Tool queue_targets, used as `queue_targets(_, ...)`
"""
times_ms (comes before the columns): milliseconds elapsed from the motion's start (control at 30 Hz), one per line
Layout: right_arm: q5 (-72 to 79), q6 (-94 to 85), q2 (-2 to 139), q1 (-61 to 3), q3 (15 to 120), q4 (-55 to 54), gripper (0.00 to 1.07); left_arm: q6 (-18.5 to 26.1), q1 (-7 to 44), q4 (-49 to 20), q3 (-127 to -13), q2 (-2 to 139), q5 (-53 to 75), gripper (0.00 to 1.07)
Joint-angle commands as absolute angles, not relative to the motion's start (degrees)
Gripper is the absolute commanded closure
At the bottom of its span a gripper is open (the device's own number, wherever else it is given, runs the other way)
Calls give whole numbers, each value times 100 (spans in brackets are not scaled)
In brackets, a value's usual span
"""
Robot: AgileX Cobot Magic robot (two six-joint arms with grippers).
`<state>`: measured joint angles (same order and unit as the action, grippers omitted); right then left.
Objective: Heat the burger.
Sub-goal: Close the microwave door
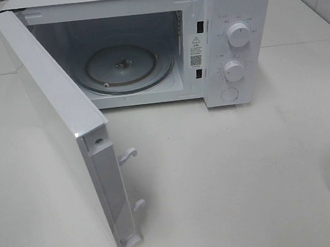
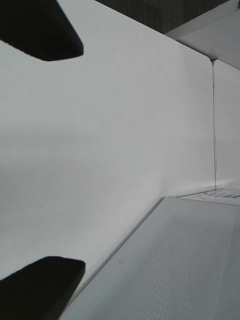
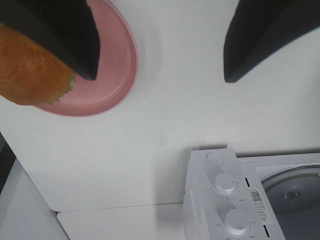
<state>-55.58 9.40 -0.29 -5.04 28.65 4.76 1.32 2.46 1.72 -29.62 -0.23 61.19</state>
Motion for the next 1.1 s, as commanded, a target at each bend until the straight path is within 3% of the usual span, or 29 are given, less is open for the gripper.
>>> queue_targets(33, -5518, 963, -172, -470, 2825, 464, 40, 132, 235, 34, -2962, -46, 6102, 6)
queue_targets(433, -5518, 968, -172, -470, 2825, 464, 40, 126, 235, -132, -3134, 80, 5472, 8)
queue_targets(533, -5518, 968, -166, -470, 2825, 464, 40, 115, 235, -109, -3134, 269, 5094, 14)
queue_targets(600, -5518, 968, -166, -470, 2825, 464, 40, 115, 235, -86, -3134, 567, 4704, 29)
queue_targets(633, -5518, 968, -166, -470, 2825, 464, 40, 115, 235, -86, -3134, 567, 4704, 29)
queue_targets(667, -5518, 968, -166, -470, 2825, 464, 40, 115, 235, -92, -3134, 659, 4607, 43)
queue_targets(700, -5518, 968, -166, -470, 2825, 464, 40, 115, 235, -92, -3134, 659, 4607, 43)
queue_targets(767, -5518, 968, -166, -470, 2825, 464, 40, 115, 235, -92, -3134, 1020, 4286, 74)
queue_targets(800, -5518, 968, -166, -470, 2825, 464, 40, 115, 235, -92, -3134, 1020, 4286, 74)
queue_targets(867, -5518, 968, -166, -470, 2825, 464, 40, 115, 235, -92, -3117, 1329, 3959, 93)
queue_targets(967, -5518, 968, -166, -470, 2825, 464, 40, 115, 235, -92, -3117, 1444, 3845, 99)
queue_targets(1000, -5518, 968, -166, -470, 2825, 464, 40, 115, 235, -92, -3117, 1656, 3621, 107)
queue_targets(1100, -5518, 968, -166, -470, 2825, 464, 40, 126, 235, -92, -3071, 2005, 3174, 107)
